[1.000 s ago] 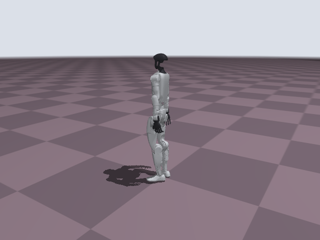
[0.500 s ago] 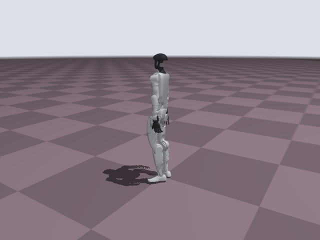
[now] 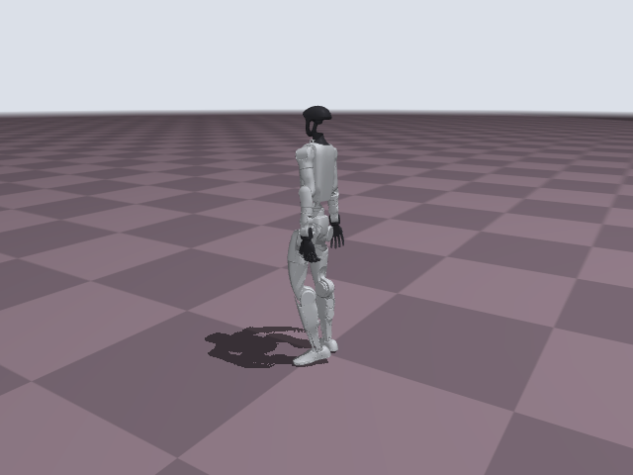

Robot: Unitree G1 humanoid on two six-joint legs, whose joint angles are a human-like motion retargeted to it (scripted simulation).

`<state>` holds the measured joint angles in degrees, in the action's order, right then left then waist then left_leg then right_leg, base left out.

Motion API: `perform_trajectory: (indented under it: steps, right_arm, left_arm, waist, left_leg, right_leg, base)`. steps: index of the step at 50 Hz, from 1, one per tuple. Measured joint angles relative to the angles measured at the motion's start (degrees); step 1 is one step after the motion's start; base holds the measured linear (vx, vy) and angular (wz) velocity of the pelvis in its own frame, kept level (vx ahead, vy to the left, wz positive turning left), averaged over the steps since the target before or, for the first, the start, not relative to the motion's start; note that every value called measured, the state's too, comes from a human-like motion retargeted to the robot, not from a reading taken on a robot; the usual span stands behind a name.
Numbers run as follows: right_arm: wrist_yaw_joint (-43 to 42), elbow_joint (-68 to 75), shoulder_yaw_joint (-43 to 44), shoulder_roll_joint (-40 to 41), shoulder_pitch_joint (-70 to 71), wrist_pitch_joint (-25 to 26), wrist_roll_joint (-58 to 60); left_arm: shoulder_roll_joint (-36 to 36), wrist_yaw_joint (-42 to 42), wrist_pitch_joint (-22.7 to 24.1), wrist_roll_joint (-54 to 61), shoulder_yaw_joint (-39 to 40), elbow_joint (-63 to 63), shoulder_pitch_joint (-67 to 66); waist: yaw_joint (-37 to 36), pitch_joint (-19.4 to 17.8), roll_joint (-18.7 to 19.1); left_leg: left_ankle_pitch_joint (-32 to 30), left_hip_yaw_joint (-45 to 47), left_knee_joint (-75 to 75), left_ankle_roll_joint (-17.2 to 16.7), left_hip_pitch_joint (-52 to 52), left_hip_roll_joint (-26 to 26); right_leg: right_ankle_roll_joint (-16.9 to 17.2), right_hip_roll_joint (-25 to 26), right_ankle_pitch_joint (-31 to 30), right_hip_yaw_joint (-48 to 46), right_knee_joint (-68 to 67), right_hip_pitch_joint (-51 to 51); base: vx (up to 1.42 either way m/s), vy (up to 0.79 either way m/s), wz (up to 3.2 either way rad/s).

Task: In place motions

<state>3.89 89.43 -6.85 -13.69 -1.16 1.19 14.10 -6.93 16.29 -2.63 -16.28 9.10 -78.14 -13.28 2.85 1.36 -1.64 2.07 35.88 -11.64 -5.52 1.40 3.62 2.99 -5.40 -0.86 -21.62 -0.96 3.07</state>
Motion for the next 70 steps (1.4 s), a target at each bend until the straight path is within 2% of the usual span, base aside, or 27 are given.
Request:
perform_trajectory:
  steps: [3, 5, 7, 10, 15, 20, 25, 27, 28, 30, 32, 33, 37, 40, 42, 45, 48, 50, 53, 55, 56, 58, 60, 62, 65, 68, 70]
  right_arm:
    - [-5.7, 4.0, -3.5, 1.3, 3.5, -3.2, -5.1]
    - [-7.2, 3.1, -4.5, 2.8, 6.6, -3.8, -8.4]
    - [-5.0, -0.5, -6.4, 4.3, 9.0, -4.2, -9.4]
    - [-1.4, -7.8, -6.5, 6.7, 12.8, -2.5, -3.8]
    - [-2.6, -20.8, -16.4, 8.2, 18.2, -6.3, -1.2]
    - [-5.5, -22.8, -18.6, 9.1, 20.5, -7.6, 6.8]
    - [-4.0, -18.8, -14.4, 8.6, 13.0, -7.3, 7.6]
    - [-3.2, -15.7, -11.7, 7.8, 8.4, -6.5, 7.1]
    - [-2.5, -13.7, -9.7, 7.1, 5.9, -6.1, 6.9]
    - [-1.1, -9.2, -5.7, 5.2, 1.5, -4.3, 7.2]
    - [0.2, -4.8, -2.1, 2.5, 0.1, -1.5, 6.5]
    - [0.0, -2.7, -0.1, 1.2, -0.2, -0.5, 5.6]
    - [-1.9, 6.5, 8.0, -2.7, -1.3, 1.0, 0.0]
    - [-2.8, 8.0, 12.8, -4.2, -6.7, 6.6, -2.5]
    - [-4.4, 8.0, 14.7, -4.9, -11.7, 7.6, -5.1]
    - [-6.8, 8.0, 18.1, -4.4, -18.5, 6.8, -9.2]
    - [-7.1, 8.0, 17.6, -2.9, -18.2, 6.4, -10.0]
    - [-6.5, 8.0, 15.1, -2.2, -16.1, 5.9, -9.7]
    - [-6.5, 8.0, 6.7, -1.1, -10.8, 5.4, -8.6]
    - [-8.3, 8.0, -0.8, 0.7, -5.4, 5.1, -6.9]
    - [-8.4, 8.0, -4.2, 2.1, -1.7, 4.2, -5.7]
    - [-6.0, 4.7, -9.9, 4.7, 6.2, 3.0, -2.8]
    - [-2.6, -5.4, -13.1, 6.5, 10.9, 2.1, 1.3]
    - [0.2, -16.5, -16.5, 6.5, 16.5, -0.3, 4.6]
    - [0.0, -26.8, -15.6, 5.8, 25.1, -6.4, 11.0]
    - [-6.1, -29.4, -17.0, 6.8, 29.5, -9.4, 9.8]
    - [-7.3, -29.7, -17.3, 8.2, 29.3, -10.9, 7.6]
  left_arm:
    - [0.4, -8.4, 0.2, 1.4, 0.2, -1.0, -0.6]
    - [0.6, -13.3, -0.6, 3.8, 0.1, -3.3, 0.0]
    - [1.0, -13.1, -0.5, 4.8, 0.6, -7.1, -0.5]
    - [1.1, -4.6, -2.0, 2.7, 2.0, -13.2, -1.2]
    - [0.6, 1.4, -2.0, 2.4, 5.7, -18.1, -5.5]
    - [0.0, -4.6, -3.4, 6.2, 6.8, -19.3, -6.6]
    - [-1.3, -7.1, -3.4, 10.0, 3.8, -19.3, -1.3]
    - [-1.4, -9.1, -3.0, 11.3, 2.6, -17.6, 1.3]
    - [-1.2, -10.1, -2.9, 12.6, 1.5, -16.6, 2.8]
    - [-0.2, -10.7, -2.7, 15.6, 0.2, -14.7, 6.6]
    - [0.7, -8.6, -2.6, 17.6, 1.0, -12.2, 13.7]
    - [0.9, -7.5, -2.3, 17.8, 1.1, -10.1, 17.2]
    - [-2.2, 0.6, -0.2, 14.1, -3.4, -0.4, 29.9]
    - [-3.8, -1.8, 0.5, 7.8, -4.9, 4.8, 33.7]
    - [-3.8, -5.5, 1.6, 7.3, -6.8, 7.2, 33.5]
    - [-2.5, -6.8, 3.7, 7.5, -10.4, 9.2, 31.6]
    - [-1.1, -6.1, 4.0, 7.6, -10.6, 8.1, 29.3]
    - [-0.1, -6.1, 3.7, 8.5, -10.4, 5.9, 26.1]
    - [0.8, -6.5, 3.1, 9.5, -9.9, 1.2, 17.6]
    - [0.5, -7.4, 2.8, 8.6, -8.9, -2.4, 10.7]
    - [0.1, -8.1, 2.2, 7.0, -8.2, -4.7, 8.0]
    - [-0.9, -9.5, 0.5, 2.9, -6.3, -10.1, 4.9]
    - [-2.3, -12.4, -0.8, -0.3, -5.8, -16.9, 2.8]
    - [-3.0, -13.1, -3.0, 0.5, -5.1, -19.3, -0.2]
    - [-3.2, -9.9, -6.2, 1.6, -2.6, -19.3, -3.3]
    - [-2.8, -8.3, -3.4, 2.1, 2.6, -19.3, -5.9]
    - [-2.9, -8.5, -3.0, 3.7, 4.4, -19.3, -7.6]
  waist:
    - [-1.2, -2.8, -2.6]
    - [-3.4, -6.1, -1.9]
    - [-6.8, -7.9, -1.7]
    - [-12.3, -8.9, -0.7]
    - [-11.7, -7.6, -1.6]
    - [-7.6, -4.2, -1.1]
    - [-5.2, -1.7, -3.4]
    - [-5.5, -0.9, -3.4]
    - [-5.1, -0.3, -3.3]
    - [-2.6, 0.8, -1.7]
    - [-2.1, -1.6, -0.1]
    - [-0.3, -4.4, 0.1]
    - [7.9, -12.5, 0.3]
    - [12.0, -12.4, 1.7]
    - [11.4, -9.8, 2.4]
    - [8.3, -5.6, 2.3]
    - [4.3, -5.7, 0.8]
    - [1.8, -5.1, 0.2]
    - [0.7, -3.1, -0.4]
    - [-0.1, -2.7, -1.4]
    - [-1.3, -2.8, -2.2]
    - [-2.1, -4.4, -5.0]
    - [-4.3, -5.4, -5.4]
    - [-7.0, -7.4, -3.6]
    - [-12.8, -11.6, -3.8]
    - [-15.4, -11.9, -4.5]
    - [-15.2, -9.7, -4.7]
  left_leg:
    - [-12.2, 0.6, -23.5, -1.3, -9.1, 7.3]
    - [-20.1, -7.3, -40.6, 2.2, -20.6, 12.0]
    - [-17.1, -10.8, -52.1, 1.5, -28.2, 14.3]
    - [-13.2, -10.5, -63.9, 3.8, -36.2, 22.7]
    - [-8.2, -12.0, -69.3, 1.2, -41.5, 22.2]
    - [-7.9, -9.3, -61.3, 0.8, -33.9, 18.3]
    - [-10.9, -8.7, -27.6, -3.1, -14.2, 0.4]
    - [-3.4, -6.0, -10.2, -2.2, -5.1, -4.0]
    - [0.7, -0.3, -3.2, -0.6, 0.0, -4.8]
    - [3.2, -5.2, 5.8, 4.1, 2.0, -7.5]
    - [2.8, -5.2, 7.9, 4.5, 1.6, -5.3]
    - [3.1, -6.3, 8.3, 5.5, 1.9, -5.4]
    - [3.1, -8.7, 10.5, 8.7, 3.7, -6.4]
    - [2.4, -11.3, 10.7, 9.3, 2.3, -4.4]
    - [2.3, -10.8, 10.4, 9.1, 1.2, -3.5]
    - [2.8, -10.7, 10.2, 8.7, 0.5, -4.0]
    - [3.3, -9.8, 10.4, 7.5, 2.4, -5.1]
    - [3.8, -7.8, 10.0, 6.4, 3.4, -5.6]
    - [3.8, -7.1, 6.6, 4.7, 3.5, -6.9]
    - [2.4, -5.2, 2.2, 2.6, 3.7, -7.6]
    - [-0.7, -0.9, -2.3, 0.9, 3.7, -6.9]
    - [-10.9, 4.5, -19.6, -3.1, -1.5, -1.2]
    - [-16.7, -0.2, -41.5, -0.8, -15.3, 6.5]
    - [-11.4, -6.9, -57.2, -0.7, -26.7, 11.1]
    - [-7.0, -6.7, -72.3, 0.5, -35.4, 20.1]
    - [-4.2, -8.3, -79.4, -0.4, -41.4, 21.6]
    - [-4.0, -9.3, -80.7, -0.8, -43.2, 21.4]
  right_leg:
    - [-0.5, -3.0, 0.2, -2.2, 0.3, 0.8]
    - [-1.2, -1.5, 0.5, -2.3, 0.8, 1.4]
    - [-2.4, -0.5, 0.0, -1.1, 1.3, 1.4]
    - [-4.1, 1.6, -0.1, -0.1, 1.4, 0.8]
    - [-4.1, 1.0, -0.2, 0.9, 0.6, -0.4]
    - [-1.9, 0.7, 0.4, -0.8, 0.3, 0.0]
    - [1.7, -2.1, 1.2, -2.4, -2.3, 1.5]
    - [2.8, -1.7, 0.9, -2.6, -5.2, 1.1]
    - [3.5, -1.7, 0.2, -3.7, -7.4, 0.8]
    - [4.8, -1.8, -6.6, -8.8, -14.2, -0.6]
    - [4.0, -4.7, -18.6, -9.6, -30.7, -9.0]
    - [2.0, -6.1, -22.3, -7.0, -39.0, -13.9]
    - [2.6, -10.8, -19.7, -2.4, -65.2, -27.3]
    - [4.8, -8.6, -16.1, -2.2, -72.5, -33.2]
    - [5.2, -6.8, -15.3, -1.9, -72.9, -35.0]
    - [5.0, -7.4, -15.1, -3.5, -68.6, -32.5]
    - [6.5, -3.5, -15.7, -1.6, -56.0, -24.8]
    - [8.4, 0.8, -15.8, 1.2, -44.6, -18.3]
    - [10.2, 2.6, -16.9, 1.6, -25.4, -6.1]
    - [10.6, 1.3, -5.0, -1.2, -14.2, 2.1]
    - [8.2, 0.2, -0.7, -2.9, -11.0, 4.0]
    - [5.0, -3.8, 3.2, -3.7, -6.4, 5.5]
    - [3.3, -3.4, 3.0, -4.0, -3.8, 4.9]
    - [2.3, -0.6, 1.9, 0.6, -3.2, 3.6]
    - [-0.3, -0.3, 1.0, 1.3, -3.1, 3.1]
    - [-1.7, -0.9, 0.0, 3.0, -2.7, 2.1]
    - [-2.1, -1.1, -0.3, 2.7, -2.1, 1.7]
  base:
    - [-0.16, -0.19, 0.08]
    - [-0.28, -0.24, 0.04]
    - [-0.14, -0.22, -0.52]
    - [-0.11, -0.15, -0.61]
    - [0.01, 0.00, -0.10]
    - [0.12, 0.08, 0.64]
    - [0.18, 0.11, 0.55]
    - [0.24, 0.16, -0.16]
    - [0.24, 0.22, 0.17]
    - [0.10, 0.23, 0.24]
    - [-0.26, 0.27, -0.23]
    - [-0.44, 0.23, 0.58]
    - [-0.47, 0.28, 1.15]
    - [-0.04, 0.00, 0.69]
    - [0.34, -0.11, 0.02]
    - [0.33, -0.10, -0.05]
    - [0.00, -0.13, -0.56]
    - [0.08, -0.07, -0.78]
    - [0.26, -0.02, -0.62]
    - [0.22, -0.06, -0.91]
    - [0.05, -0.06, -1.14]
    - [-0.19, -0.12, -0.65]
    - [-0.20, -0.30, -0.25]
    - [-0.28, -0.27, -0.80]
    - [-0.32, -0.16, -1.20]
    - [-0.08, 0.00, -0.73]
    - [0.23, 0.07, 0.05]
